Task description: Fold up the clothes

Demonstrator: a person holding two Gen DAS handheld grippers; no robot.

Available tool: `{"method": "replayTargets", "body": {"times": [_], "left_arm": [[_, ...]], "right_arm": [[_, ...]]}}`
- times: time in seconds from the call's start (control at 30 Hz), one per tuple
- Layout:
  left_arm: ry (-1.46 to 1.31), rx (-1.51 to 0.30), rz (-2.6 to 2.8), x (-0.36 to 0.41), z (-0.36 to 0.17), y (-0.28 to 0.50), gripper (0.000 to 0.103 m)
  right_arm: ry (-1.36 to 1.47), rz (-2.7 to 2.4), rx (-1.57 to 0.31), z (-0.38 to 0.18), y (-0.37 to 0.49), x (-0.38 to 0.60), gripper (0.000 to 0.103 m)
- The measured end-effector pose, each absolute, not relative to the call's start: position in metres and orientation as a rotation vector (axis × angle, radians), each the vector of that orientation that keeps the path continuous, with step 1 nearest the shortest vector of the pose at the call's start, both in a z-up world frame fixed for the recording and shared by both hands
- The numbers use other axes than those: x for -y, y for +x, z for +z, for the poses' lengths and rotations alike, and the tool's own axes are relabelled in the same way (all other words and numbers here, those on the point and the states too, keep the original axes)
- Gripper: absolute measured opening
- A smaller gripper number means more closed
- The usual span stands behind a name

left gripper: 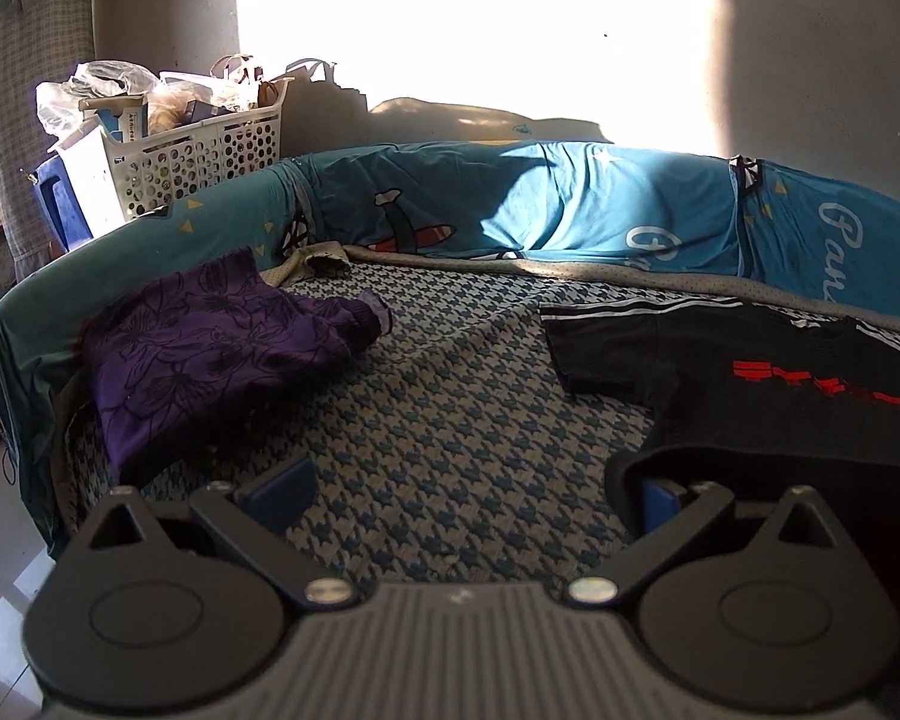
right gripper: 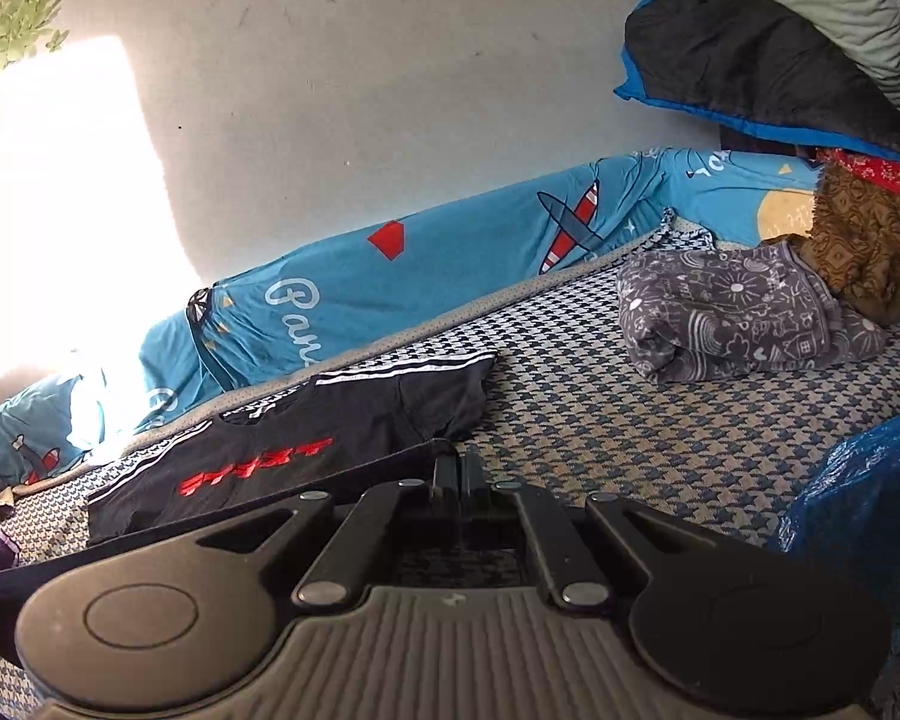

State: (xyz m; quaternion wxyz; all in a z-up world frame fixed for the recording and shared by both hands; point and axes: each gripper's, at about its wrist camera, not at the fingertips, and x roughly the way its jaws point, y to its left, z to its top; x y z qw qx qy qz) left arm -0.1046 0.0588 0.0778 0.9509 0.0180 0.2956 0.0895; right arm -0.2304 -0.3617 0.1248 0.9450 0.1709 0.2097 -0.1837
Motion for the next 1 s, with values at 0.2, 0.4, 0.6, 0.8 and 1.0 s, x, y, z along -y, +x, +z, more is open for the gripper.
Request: {"method": "replayTargets", "body": {"times": [0.2, 0.4, 0.6, 0.8, 1.0], "left_arm": [[0.051, -0.619, 0.186, -0.055, 0.070, -0.106, 0.103], [0.070, -0.638, 0.182, -0.051, 0.066, -0.106, 0.103], [0.093, -0.669, 0.177, -0.046, 0.056, -0.107, 0.103], [0.107, -0.685, 0.182, -0.045, 0.050, -0.108, 0.103], [0.124, -0.707, 0.185, -0.044, 0.044, -0.108, 0.103]], "right_arm": [[0.345, -0.384, -0.465, 0.116, -0.229, 0.363, 0.002], [0.342, -0.397, -0.510, 0.109, -0.226, 0.363, 0.003], [0.325, -0.404, -0.569, 0.101, -0.223, 0.362, 0.003], [0.285, -0.414, -0.622, 0.094, -0.218, 0.359, 0.003], [0.241, -0.407, -0.660, 0.091, -0.216, 0.356, 0.003]]}}
